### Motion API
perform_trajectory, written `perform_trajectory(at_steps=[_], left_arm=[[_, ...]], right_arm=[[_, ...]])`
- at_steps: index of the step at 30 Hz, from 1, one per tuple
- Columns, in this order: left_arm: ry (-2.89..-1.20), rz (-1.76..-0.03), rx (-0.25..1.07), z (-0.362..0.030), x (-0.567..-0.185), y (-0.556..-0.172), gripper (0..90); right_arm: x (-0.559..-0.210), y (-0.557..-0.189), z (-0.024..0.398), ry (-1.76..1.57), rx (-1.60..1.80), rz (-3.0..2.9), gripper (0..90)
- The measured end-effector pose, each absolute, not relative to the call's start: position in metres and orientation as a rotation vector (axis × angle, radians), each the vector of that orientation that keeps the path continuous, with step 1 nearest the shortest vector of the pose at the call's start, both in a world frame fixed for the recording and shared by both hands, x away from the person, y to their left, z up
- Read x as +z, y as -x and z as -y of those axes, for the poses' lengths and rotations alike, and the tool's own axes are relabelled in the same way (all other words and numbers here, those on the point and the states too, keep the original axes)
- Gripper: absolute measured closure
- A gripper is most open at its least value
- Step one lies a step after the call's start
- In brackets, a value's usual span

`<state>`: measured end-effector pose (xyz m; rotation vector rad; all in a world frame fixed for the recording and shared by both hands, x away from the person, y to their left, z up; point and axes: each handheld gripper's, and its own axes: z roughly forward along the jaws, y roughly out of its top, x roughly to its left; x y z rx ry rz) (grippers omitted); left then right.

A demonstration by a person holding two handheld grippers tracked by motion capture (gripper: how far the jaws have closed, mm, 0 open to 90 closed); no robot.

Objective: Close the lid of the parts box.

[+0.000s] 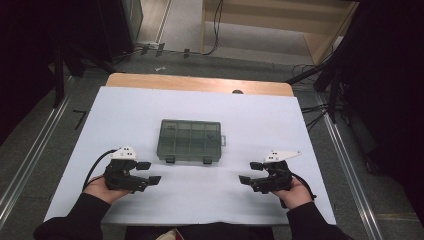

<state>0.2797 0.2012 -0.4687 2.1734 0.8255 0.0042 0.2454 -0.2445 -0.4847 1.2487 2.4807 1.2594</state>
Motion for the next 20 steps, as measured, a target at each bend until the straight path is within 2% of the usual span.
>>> perform_trajectory(at_steps=[20], left_arm=[[-2.191,-0.818,0.001,-0.1992,-0.4712,-0.2829,30.5]], right_arm=[[-0.4867,-0.2459,0.2415,-1.236,1.230,-2.511,26.0]])
